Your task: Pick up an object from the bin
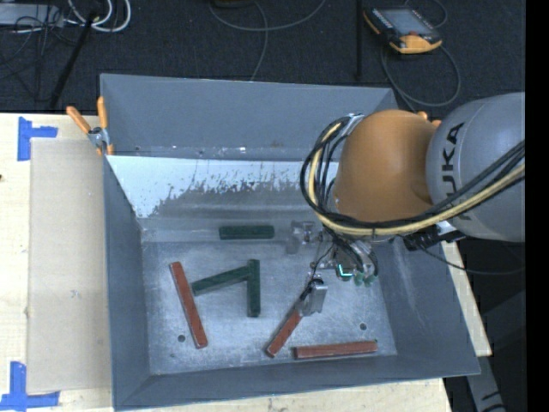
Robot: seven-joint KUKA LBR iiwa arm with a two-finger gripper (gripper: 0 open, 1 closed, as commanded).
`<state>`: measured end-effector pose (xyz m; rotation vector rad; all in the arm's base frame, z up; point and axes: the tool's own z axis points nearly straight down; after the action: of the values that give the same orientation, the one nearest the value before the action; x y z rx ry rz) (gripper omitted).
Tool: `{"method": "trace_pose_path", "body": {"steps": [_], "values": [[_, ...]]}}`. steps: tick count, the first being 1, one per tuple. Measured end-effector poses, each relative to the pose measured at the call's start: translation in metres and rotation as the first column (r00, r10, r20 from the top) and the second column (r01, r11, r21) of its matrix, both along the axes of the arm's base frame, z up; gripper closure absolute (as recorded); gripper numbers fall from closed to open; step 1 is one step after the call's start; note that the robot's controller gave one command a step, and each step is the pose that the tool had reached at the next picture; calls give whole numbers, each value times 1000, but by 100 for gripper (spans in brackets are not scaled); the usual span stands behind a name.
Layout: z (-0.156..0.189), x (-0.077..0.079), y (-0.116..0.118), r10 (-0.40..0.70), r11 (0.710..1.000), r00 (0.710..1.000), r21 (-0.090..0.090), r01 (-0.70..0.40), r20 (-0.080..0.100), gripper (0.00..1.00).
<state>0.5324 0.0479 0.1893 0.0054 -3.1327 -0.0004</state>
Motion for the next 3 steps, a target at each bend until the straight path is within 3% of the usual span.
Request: {"method": "trace_pose_path", "body": {"steps": [1, 2, 3], "values": [[-122, -18, -15, 265, 964, 964, 2, -265, 3, 0], [-120, -17, -15, 263, 965, 965, 1, -263, 7, 100], [-2, -33, -2, 432, 902, 902, -2, -432, 14, 100]]}}
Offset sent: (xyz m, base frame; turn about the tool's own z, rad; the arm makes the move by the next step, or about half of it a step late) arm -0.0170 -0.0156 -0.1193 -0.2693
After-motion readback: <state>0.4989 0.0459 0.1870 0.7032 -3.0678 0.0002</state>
